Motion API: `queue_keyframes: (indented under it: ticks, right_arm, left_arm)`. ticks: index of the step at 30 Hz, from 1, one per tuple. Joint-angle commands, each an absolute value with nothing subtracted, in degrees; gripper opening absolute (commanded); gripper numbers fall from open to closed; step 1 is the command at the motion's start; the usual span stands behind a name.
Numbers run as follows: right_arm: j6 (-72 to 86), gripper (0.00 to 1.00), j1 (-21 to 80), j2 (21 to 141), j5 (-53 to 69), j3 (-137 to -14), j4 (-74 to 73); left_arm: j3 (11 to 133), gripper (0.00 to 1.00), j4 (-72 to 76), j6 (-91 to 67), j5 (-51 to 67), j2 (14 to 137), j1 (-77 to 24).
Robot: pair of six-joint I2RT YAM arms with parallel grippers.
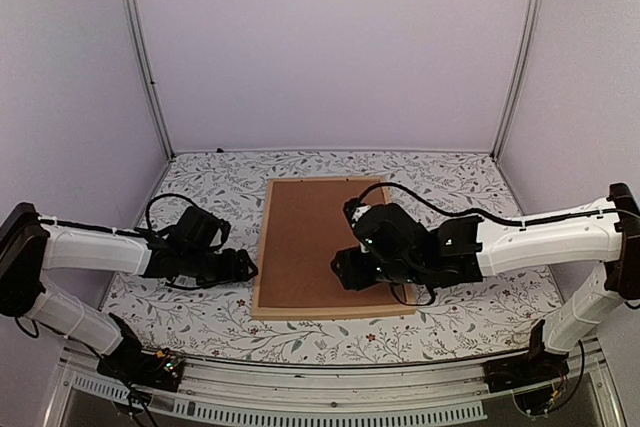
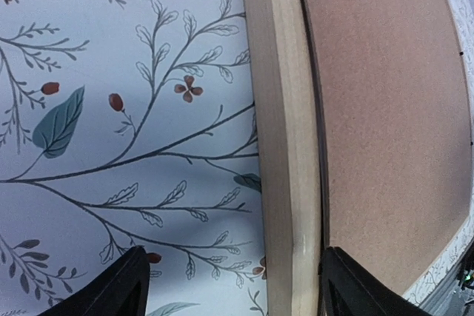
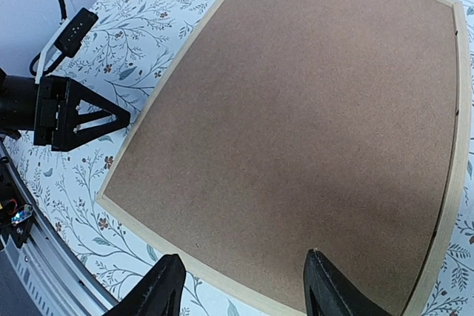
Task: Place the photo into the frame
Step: Place the backboard on the frame body.
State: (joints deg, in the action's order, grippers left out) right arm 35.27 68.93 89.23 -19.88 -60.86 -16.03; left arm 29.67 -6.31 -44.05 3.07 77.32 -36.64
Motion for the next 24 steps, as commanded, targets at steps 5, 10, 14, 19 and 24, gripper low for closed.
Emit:
queue_keyframes:
  ticks: [5, 10, 14, 19, 24]
  right_arm:
    - [41.2, 0.75, 63.4, 84.3, -14.8, -54.9, -15.9]
    - [43.9, 0.89, 57.5, 84.0, -9.2, -50.2, -14.4]
    - [45.5, 0.91, 52.4, 84.2, -5.3, -46.0, -11.4]
    - [46.1, 0.92, 49.1, 84.0, -4.6, -43.3, -9.9]
    - [46.0, 0.92, 47.7, 84.5, -2.6, -42.0, -8.4]
  left_arm:
    - [31.7, 0.82, -5.3, -42.4, 1.0, 81.7, -38.9]
    - [32.6, 0.82, -4.7, -42.5, 2.2, 83.5, -39.6]
    - [32.7, 0.82, -3.9, -42.8, 3.9, 83.8, -39.7]
    - [32.7, 0.82, -3.4, -43.0, 5.8, 83.4, -39.7]
    - [32.4, 0.82, -4.0, -43.3, 5.8, 81.8, -39.6]
